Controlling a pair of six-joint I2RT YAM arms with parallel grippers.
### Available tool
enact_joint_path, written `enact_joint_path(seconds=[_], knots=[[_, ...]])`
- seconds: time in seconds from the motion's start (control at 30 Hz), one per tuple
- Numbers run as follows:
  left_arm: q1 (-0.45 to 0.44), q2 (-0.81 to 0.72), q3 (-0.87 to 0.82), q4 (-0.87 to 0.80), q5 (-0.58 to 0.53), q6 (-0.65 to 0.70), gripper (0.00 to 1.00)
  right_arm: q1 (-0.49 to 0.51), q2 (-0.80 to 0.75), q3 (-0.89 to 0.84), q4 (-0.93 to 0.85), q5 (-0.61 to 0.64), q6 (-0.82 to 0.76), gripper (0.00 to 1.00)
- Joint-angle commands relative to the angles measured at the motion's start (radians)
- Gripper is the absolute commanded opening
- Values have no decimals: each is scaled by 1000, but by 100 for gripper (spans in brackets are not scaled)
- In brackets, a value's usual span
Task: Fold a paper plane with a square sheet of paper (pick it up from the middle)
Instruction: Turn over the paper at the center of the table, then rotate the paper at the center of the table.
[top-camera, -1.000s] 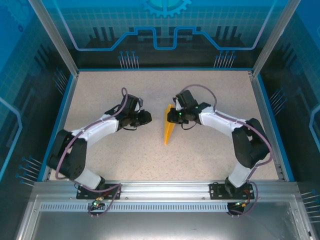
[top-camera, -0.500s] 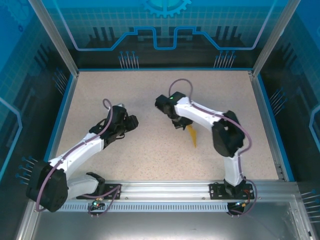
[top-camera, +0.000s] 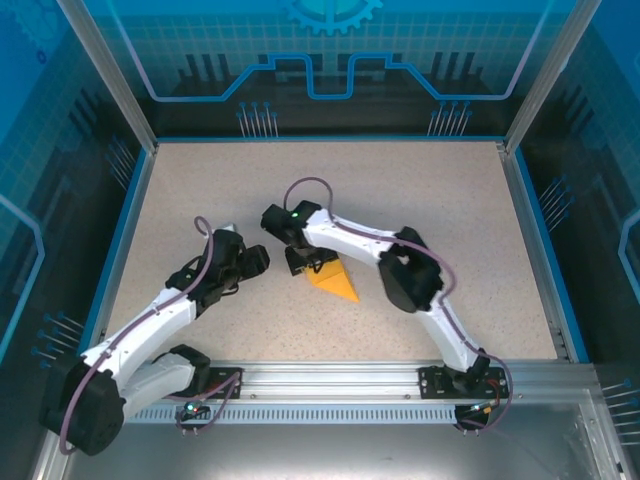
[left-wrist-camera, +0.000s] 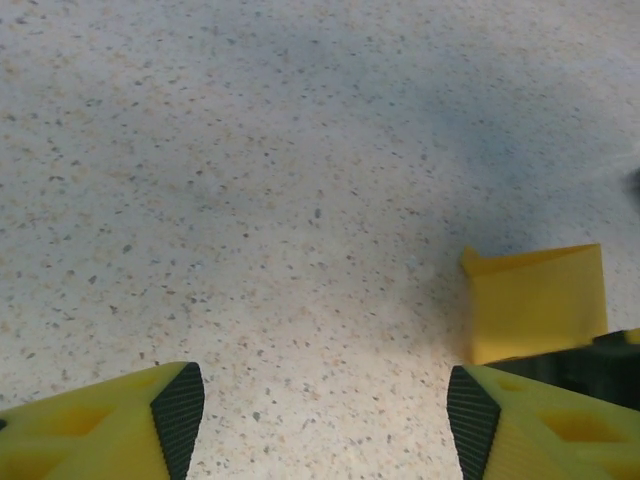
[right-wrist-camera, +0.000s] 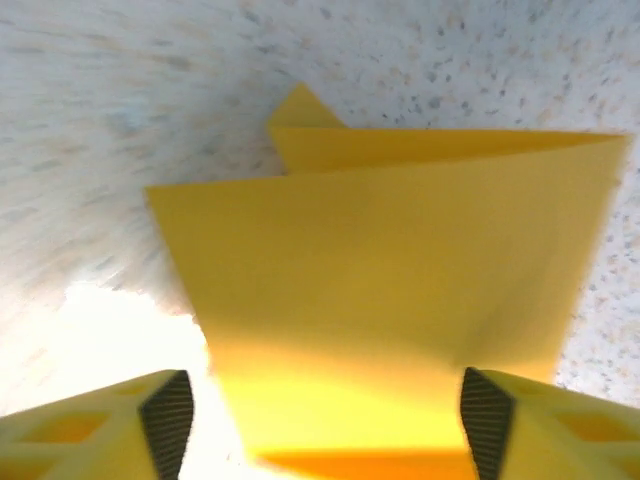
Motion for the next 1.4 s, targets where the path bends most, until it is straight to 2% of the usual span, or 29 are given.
enact_joint_path(seconds=[0.0,0.13,0.2,0.3,0.43,0.47,0.63,0.67,0.8,0.97,1.1,1.13,1.2,1.27,1.37], knots=[[10,-36,-3,-6,86,53,74,-19,-322,-166,276,-57,-46,99],[10,-72,-28,76,182,27,80,-131,-569,-469,529,-157,-58,99],[10,-86,-60,156,230,9,83,-221,-639,-604,651,-293,-73,99],[10,-89,-92,226,251,-18,85,-327,-643,-738,753,-499,-81,95],[10,-88,-104,244,310,9,86,-359,-560,-821,842,-599,-100,80],[10,-88,-110,247,326,18,86,-359,-532,-827,856,-607,-104,77],[10,-85,-132,262,376,55,86,-360,-428,-858,978,-661,-85,71],[10,-84,-133,260,386,60,91,-364,-407,-850,986,-672,-80,70],[10,-77,-126,260,411,68,94,-366,-344,-812,979,-679,-97,67],[10,-84,-125,257,443,63,95,-376,-301,-785,966,-709,-104,48],[10,-85,-155,285,450,46,95,-396,-320,-839,1016,-710,-59,32],[10,-85,-160,294,457,37,95,-408,-329,-872,1055,-717,-19,25],[10,-84,-164,301,474,26,95,-428,-348,-956,1180,-738,76,20],[10,-79,-162,300,493,25,95,-432,-379,-1070,1358,-727,208,16],[10,-73,-159,297,504,27,95,-410,-412,-1187,1532,-682,342,13]])
